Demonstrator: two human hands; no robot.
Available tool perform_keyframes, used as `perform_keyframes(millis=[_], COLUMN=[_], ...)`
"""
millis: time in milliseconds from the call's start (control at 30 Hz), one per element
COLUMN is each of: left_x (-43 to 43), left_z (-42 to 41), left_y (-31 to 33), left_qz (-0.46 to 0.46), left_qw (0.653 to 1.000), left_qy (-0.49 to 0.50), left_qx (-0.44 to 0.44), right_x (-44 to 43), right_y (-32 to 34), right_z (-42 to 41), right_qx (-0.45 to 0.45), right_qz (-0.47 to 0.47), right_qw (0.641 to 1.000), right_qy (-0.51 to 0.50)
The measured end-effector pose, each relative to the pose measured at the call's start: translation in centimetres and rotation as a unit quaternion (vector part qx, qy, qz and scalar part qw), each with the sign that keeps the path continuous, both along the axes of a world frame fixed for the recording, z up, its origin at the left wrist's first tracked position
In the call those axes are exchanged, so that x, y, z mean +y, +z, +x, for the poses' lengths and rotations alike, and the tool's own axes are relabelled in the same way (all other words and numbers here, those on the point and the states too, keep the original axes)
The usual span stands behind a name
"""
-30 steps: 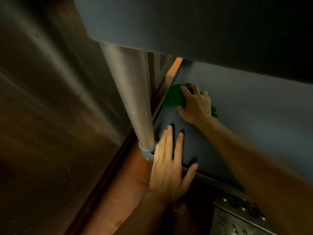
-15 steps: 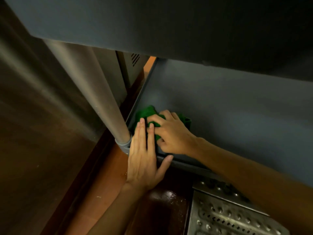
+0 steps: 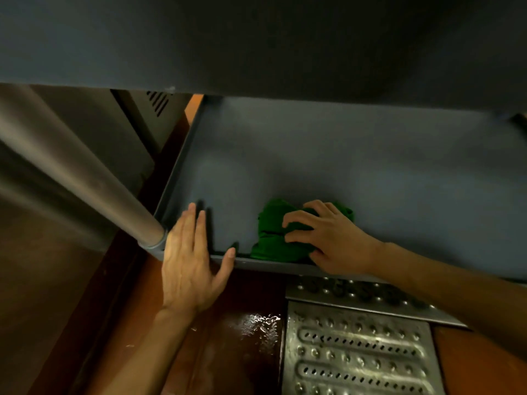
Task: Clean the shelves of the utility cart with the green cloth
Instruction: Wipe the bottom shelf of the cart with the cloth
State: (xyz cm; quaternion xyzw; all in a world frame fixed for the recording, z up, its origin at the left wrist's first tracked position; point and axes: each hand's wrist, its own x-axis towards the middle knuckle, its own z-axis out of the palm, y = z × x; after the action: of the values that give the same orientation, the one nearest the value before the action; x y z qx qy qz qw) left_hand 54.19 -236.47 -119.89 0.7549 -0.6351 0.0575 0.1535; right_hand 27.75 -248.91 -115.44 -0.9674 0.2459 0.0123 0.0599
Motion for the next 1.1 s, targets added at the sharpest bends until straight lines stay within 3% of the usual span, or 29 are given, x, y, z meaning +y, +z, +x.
perform_keyframes(millis=[367, 533, 667, 900, 967, 1033, 1100], left_x=[0.1, 0.0, -0.7, -4.7, -5.5, -6.8, -8.4], left_z=[0.2, 0.0, -1.1, -8.3, -11.1, -13.9, -16.9], left_y=[-0.6, -0.6, 0.2, 5.3, 6.3, 6.9, 7.9], left_qz=[-0.025, -0.041, -0.033, 0.003, 0.011, 0.057, 0.151], left_qw=[1.0, 0.999, 0.996, 0.969, 0.952, 0.908, 0.806], left_qy=[0.011, 0.003, 0.042, -0.129, -0.166, -0.135, -0.055], left_qx=[-0.014, 0.007, 0.065, 0.21, 0.258, 0.392, 0.57], right_x=[0.7, 1.6, 1.9, 2.1, 2.5, 2.4, 1.9], right_y=[0.1, 0.6, 0.3, 1.2, 2.4, 4.5, 6.5], right_z=[-13.7, -19.6, -19.8, -19.4, -18.9, -17.5, -15.9], right_qx=[-0.017, -0.036, -0.082, -0.142, -0.222, -0.322, -0.41], right_qz=[-0.021, -0.011, 0.021, 0.071, 0.112, 0.191, 0.231], right_qw=[0.992, 0.979, 0.955, 0.942, 0.913, 0.854, 0.797], right_qy=[-0.126, -0.201, -0.283, -0.297, -0.324, -0.362, -0.379])
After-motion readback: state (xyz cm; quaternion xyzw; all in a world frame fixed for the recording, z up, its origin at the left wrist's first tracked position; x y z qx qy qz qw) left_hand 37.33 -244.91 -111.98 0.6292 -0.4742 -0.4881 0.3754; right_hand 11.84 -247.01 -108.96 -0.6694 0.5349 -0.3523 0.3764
